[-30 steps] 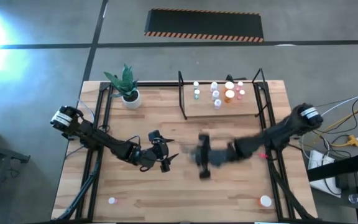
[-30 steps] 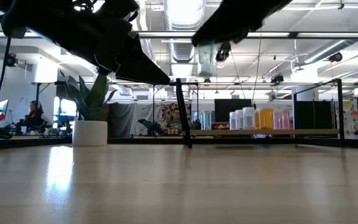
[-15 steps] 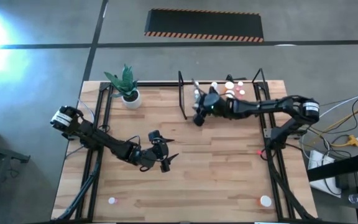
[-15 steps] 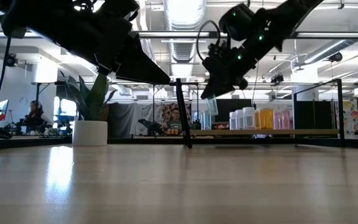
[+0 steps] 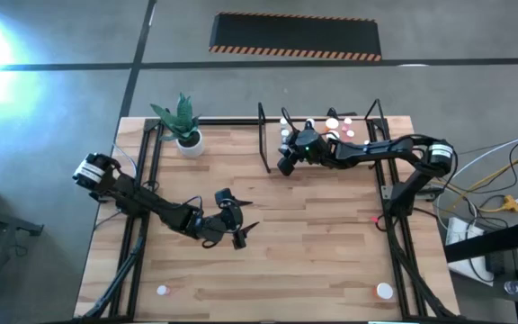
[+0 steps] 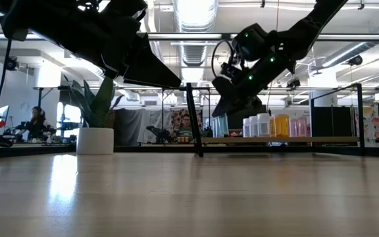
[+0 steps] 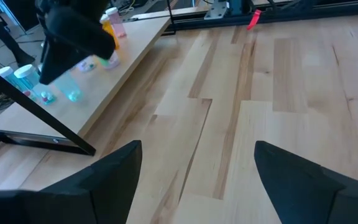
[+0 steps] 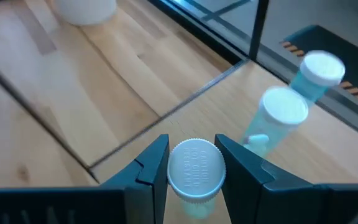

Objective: Pick and place medicine bottles onto shelf by color
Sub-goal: Put the blue pill bottle on the shelf aligned with the other blue pill bottle

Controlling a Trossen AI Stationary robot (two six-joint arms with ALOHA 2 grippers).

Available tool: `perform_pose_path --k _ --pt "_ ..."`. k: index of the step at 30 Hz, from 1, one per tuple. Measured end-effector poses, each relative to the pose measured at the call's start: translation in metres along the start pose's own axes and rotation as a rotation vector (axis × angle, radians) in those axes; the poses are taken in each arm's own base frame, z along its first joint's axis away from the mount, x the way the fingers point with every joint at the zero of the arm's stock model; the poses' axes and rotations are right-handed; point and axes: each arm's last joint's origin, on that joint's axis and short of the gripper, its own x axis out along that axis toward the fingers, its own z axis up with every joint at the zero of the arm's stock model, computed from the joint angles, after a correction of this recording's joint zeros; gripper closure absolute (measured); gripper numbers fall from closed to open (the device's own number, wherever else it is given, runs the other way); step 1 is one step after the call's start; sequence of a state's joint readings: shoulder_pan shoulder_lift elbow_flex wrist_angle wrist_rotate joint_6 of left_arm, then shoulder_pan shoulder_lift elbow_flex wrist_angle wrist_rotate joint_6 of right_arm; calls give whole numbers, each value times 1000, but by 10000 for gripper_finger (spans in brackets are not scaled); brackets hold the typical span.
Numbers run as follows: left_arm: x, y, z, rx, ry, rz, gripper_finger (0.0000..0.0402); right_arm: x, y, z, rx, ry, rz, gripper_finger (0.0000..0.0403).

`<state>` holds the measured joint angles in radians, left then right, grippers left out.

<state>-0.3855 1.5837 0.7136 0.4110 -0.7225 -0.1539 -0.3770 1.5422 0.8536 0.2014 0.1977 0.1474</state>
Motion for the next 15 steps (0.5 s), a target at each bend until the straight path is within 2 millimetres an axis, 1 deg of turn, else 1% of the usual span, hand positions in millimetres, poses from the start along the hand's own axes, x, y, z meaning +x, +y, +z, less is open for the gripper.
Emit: perform_pose_path --k 5,15 --pt "0 0 0 0 0 0 109 8 -7 -4 13 20 -27 296" --pt "0 0 0 0 0 0 109 9 -8 -3 29 9 -26 296"
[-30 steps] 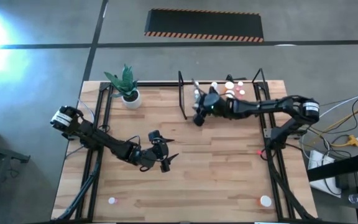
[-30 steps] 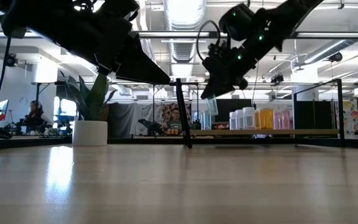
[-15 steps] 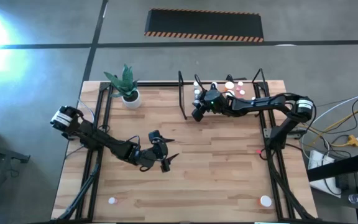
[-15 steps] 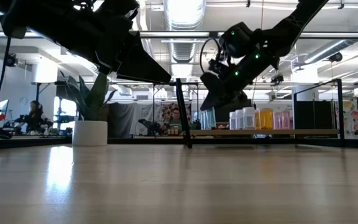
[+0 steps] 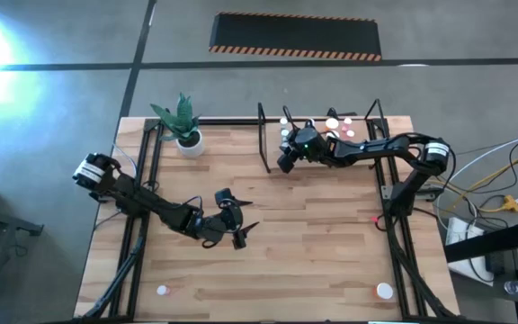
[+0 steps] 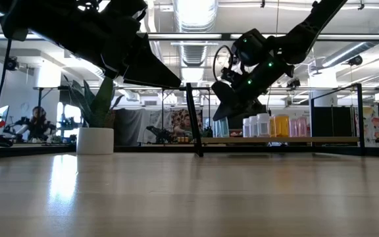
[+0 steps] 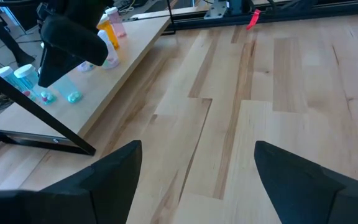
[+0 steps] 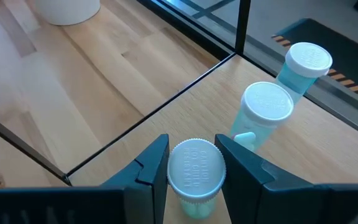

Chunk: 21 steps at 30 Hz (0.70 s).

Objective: Pick and place medicine bottles onto shelf by color
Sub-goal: Put the blue pill bottle on the shelf aligned with the other blue pill bottle, then put the pink pill bottle on the shelf aligned with the other pink pill bottle

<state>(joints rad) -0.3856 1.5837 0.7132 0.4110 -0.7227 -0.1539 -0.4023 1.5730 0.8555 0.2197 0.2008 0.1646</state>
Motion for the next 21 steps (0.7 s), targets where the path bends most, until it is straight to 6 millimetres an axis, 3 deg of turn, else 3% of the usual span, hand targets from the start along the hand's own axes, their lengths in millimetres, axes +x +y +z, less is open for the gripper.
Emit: perform_pose_path --k 13,21 --pt "0 0 0 0 0 -1 109 -1 0 1 -6 -4 1 238" --pt "0 0 0 -5 0 -1 109 -15 -1 12 -42 -49 7 221"
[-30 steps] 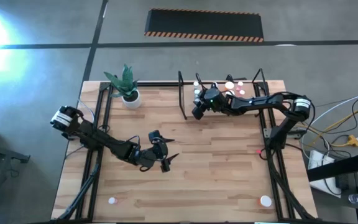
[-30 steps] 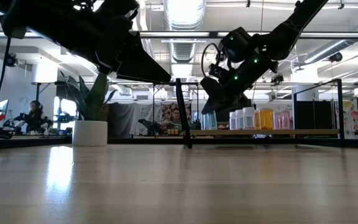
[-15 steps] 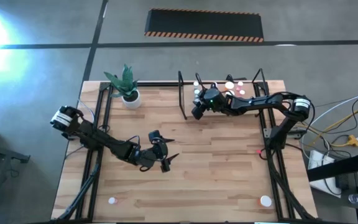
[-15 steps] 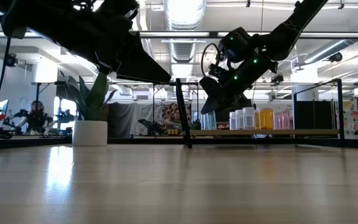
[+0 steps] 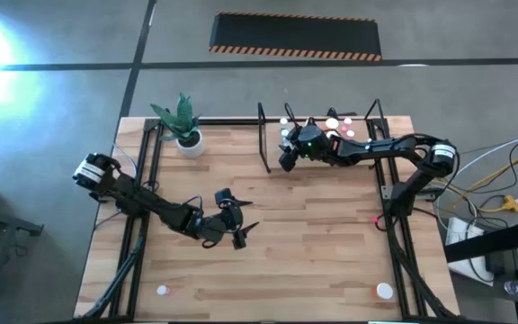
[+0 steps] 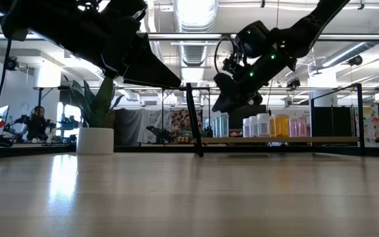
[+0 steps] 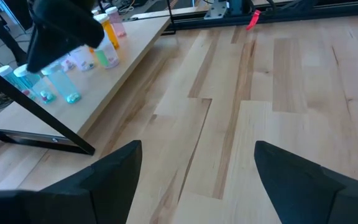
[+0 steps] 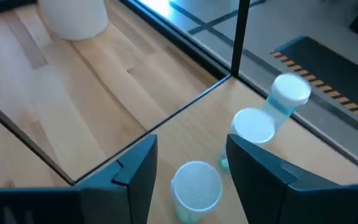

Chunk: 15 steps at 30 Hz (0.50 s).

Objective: Pick and place medicine bottles onto shelf by color
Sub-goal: Put the pink pill bottle on the shelf aligned with the other pink pill bottle

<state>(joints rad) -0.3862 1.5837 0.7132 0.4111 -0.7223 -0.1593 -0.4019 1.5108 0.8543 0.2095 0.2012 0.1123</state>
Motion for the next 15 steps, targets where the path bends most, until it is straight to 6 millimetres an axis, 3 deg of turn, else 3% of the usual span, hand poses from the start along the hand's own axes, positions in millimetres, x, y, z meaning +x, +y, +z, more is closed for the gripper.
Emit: perform_pose_path --k 4,9,15 --pt "0 0 0 0 0 0 109 -17 -1 12 -28 -35 7 225" --pt "-2 -3 1 28 -3 -9 109 -60 8 23 -70 -27 50 237" --pt "-35 -27 38 162 -62 -162 109 -113 46 12 -145 36 207 260"
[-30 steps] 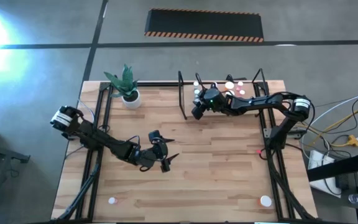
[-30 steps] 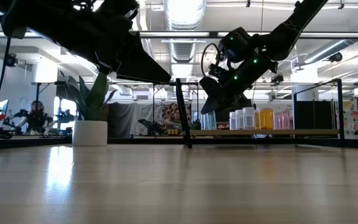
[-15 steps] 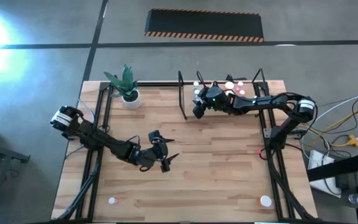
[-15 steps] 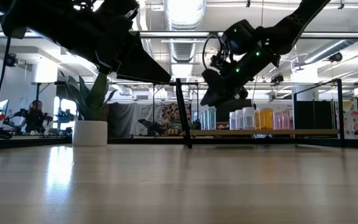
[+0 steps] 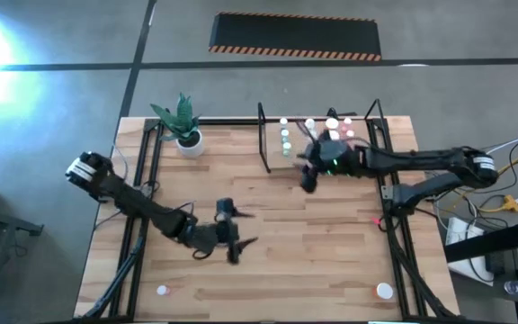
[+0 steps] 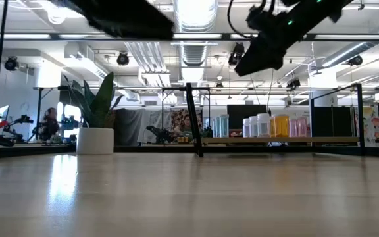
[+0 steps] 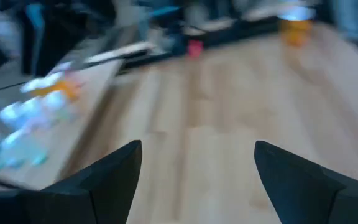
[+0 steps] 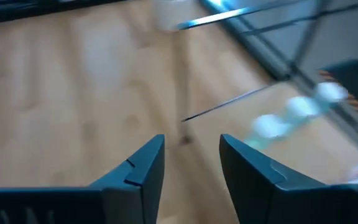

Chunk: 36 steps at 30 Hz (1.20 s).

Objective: Pick and place medicine bottles onto shelf by color
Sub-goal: Put the pink pill bottle on the shelf aligned with the other pink pill bottle

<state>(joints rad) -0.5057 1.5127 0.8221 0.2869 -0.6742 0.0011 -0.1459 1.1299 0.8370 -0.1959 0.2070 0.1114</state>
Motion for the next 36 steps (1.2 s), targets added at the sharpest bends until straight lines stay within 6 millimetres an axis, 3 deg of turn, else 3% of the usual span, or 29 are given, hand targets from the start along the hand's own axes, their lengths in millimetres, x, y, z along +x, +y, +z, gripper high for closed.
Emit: perform_pose_path --k 4,8,13,20,27,36 --pt "-29 -20 22 50 184 -106 109 -17 35 -13 -52 -31 123 274" --pt "-63 -29 36 -129 513 -188 109 -26 62 -25 -101 -74 146 284" --pt "-98 -45 29 -362 920 -199 109 -31 83 -30 -167 -150 150 294" --pt "-135 -73 9 -652 1249 -209 109 -29 90 -26 -244 -225 155 307" --pt "-162 -101 -12 -706 1449 -127 109 -30 90 -24 -266 -241 154 318" --pt "-156 -115 -33 -610 1438 -78 123 -30 90 -25 -249 -237 157 313"
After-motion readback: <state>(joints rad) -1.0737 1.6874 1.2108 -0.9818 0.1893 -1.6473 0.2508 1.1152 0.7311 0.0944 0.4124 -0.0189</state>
